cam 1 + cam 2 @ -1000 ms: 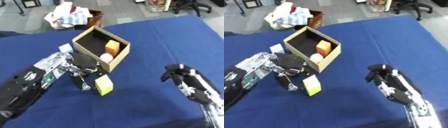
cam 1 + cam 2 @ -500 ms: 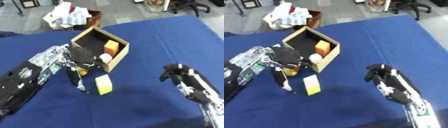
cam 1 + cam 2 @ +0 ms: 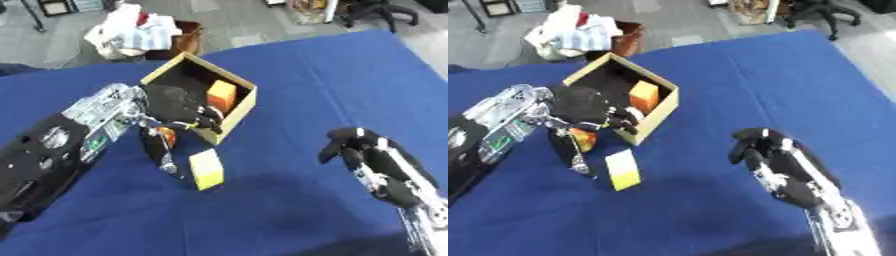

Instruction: Pick up objects on the table and place them in the box.

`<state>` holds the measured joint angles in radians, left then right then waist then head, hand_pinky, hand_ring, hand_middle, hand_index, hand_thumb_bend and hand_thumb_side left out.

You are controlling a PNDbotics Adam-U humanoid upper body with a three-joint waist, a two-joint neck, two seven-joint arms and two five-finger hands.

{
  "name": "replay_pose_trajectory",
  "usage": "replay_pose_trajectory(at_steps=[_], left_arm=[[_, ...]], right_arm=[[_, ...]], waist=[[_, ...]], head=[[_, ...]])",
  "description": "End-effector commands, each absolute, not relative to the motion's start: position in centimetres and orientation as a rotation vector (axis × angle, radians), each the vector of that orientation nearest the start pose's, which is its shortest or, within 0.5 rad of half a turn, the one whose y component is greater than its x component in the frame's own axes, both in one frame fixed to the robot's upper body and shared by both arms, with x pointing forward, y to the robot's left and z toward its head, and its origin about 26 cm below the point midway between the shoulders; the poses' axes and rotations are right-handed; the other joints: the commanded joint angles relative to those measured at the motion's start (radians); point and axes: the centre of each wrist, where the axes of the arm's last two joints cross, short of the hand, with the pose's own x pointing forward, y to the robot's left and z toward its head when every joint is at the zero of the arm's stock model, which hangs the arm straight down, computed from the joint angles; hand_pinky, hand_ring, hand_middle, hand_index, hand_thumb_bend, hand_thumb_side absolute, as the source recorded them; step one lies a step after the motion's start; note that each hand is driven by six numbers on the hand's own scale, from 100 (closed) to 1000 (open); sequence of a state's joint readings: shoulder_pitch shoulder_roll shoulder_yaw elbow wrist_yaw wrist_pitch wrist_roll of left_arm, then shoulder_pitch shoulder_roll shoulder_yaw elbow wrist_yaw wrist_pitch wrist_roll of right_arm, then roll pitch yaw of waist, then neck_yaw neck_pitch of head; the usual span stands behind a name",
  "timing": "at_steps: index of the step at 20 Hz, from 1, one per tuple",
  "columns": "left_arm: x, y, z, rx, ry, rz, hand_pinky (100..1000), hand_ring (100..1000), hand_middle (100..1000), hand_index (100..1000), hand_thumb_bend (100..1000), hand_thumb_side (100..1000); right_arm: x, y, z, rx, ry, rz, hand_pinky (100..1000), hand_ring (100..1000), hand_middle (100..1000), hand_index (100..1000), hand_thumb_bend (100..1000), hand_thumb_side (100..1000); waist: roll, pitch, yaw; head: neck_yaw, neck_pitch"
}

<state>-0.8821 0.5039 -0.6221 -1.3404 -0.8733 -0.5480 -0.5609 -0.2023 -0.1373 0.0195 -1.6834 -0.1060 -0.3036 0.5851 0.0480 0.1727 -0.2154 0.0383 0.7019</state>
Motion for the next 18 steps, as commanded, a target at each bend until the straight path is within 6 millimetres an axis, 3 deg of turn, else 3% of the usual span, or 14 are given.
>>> replay_pose_trajectory(at_steps=[1,15,18], left_arm=[[41.8,16.4,19.6,-0.542,1.304,2.852,913,862,875,934,534,436],[42.4,16.8,16.9,-0.412,1.19,2.965,902,829,820,894,450,393],[42.5,16.9,16.8,-0.395,1.208,2.96,889,805,784,864,395,381]], right_arm=[[32.3,-24.4,8.7,0.398,-2.098,0.754,588,608,545,766,100,459],[32.4,-24.3,8.7,0.402,-2.101,0.755,588,607,545,766,100,458],[32.4,-24.3,8.7,0.402,-2.101,0.754,588,607,545,766,100,458]], waist=[[0.002,-0.017,-0.001],[0.0,-0.016,-0.006],[0.0,-0.015,-0.006]], head=[[-0.003,-0.008],[-0.004,-0.006],[-0.004,-0.006]])
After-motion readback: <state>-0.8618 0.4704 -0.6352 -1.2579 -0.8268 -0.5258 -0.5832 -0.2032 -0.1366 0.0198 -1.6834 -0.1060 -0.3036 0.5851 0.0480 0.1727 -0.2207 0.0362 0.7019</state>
